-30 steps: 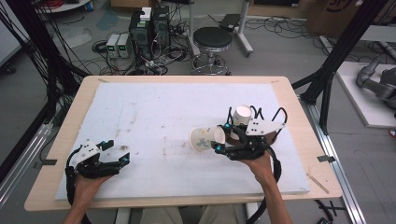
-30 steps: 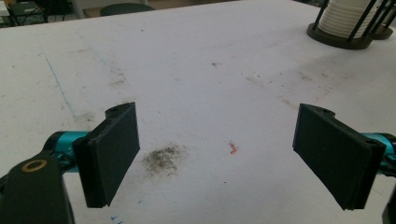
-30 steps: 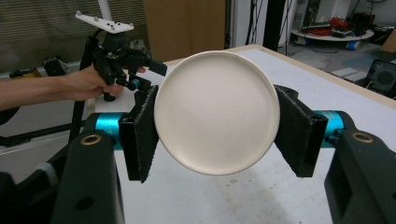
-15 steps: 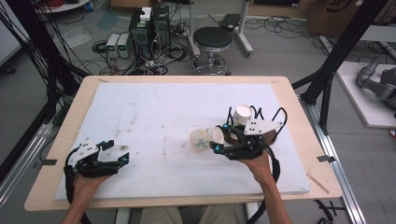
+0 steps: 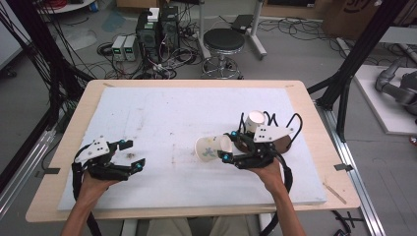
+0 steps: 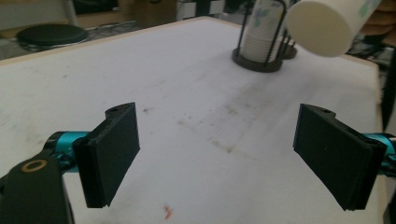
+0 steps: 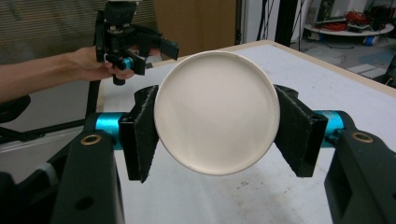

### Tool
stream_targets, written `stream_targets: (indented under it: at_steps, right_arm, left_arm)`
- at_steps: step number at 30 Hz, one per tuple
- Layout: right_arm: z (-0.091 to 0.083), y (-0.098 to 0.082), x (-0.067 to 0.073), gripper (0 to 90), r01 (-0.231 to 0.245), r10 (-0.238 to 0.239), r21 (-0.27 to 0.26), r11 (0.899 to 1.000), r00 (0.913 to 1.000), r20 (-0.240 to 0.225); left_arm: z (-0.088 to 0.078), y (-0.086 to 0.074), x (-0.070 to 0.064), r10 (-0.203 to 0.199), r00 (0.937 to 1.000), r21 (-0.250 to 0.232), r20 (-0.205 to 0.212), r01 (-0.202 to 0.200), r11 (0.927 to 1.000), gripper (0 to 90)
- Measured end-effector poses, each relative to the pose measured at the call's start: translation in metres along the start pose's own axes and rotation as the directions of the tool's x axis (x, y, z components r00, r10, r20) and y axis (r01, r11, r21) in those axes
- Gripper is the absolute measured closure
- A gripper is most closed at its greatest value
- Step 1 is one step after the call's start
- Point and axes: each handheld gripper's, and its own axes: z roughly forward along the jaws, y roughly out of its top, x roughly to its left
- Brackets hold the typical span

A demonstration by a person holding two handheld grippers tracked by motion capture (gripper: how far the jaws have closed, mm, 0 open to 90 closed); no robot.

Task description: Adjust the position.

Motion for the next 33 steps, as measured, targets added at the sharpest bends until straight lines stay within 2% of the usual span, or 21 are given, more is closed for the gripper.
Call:
stream_targets:
  at_steps: [3,6,10,14,17,26,28,33]
  right_arm:
    - [0.001,0.0,0.001,37.8,-0.002,0.002,0.003,1.0,1.0,-0.008]
    - [0.003,0.0,0.001,37.8,0.01,-0.01,0.003,1.0,0.9998,-0.016]
    - [0.005,0.001,0.002,37.8,0.014,-0.014,0.003,1.0,0.9996,-0.024]
    - [0.007,0.001,0.003,37.8,0.011,-0.011,0.007,1.0,0.9991,-0.04]
    - [0.009,0.002,0.004,37.8,0.018,-0.018,0.005,1.0,0.9985,-0.053]
    - [0.017,0.006,0.005,37.8,0.033,-0.032,0.007,0.999,0.9947,-0.098]
    - [0.017,0.007,0.005,37.8,0.03,-0.029,0.008,1.0,0.9939,-0.106]
    - [0.018,0.007,0.005,37.8,0.025,-0.024,0.007,1.0,0.9912,-0.13]
  left_arm:
    - [0.006,0.008,0.0,0.017,0.9981,-0.001,0.058,-0.017,0.9999,14.3]
    - [0.011,0.014,-0.002,0.036,0.9949,-0.006,0.094,-0.035,0.9994,14.3]
    - [0.02,0.023,-0.008,0.057,0.9869,-0.016,0.151,-0.055,0.9983,14.3]
    - [0.03,0.028,-0.013,0.067,0.9734,-0.024,0.219,-0.064,0.9977,14.3]
    - [0.039,0.03,-0.017,0.083,0.9641,-0.028,0.252,-0.078,0.9965,14.3]
    - [0.061,0.034,-0.027,0.103,0.9389,-0.046,0.328,-0.093,0.9946,14.3]
    - [0.064,0.035,-0.029,0.109,0.9308,-0.052,0.349,-0.097,0.9939,14.3]
    - [0.074,0.037,-0.035,0.12,0.916,-0.075,0.383,-0.099,0.9923,14.3]
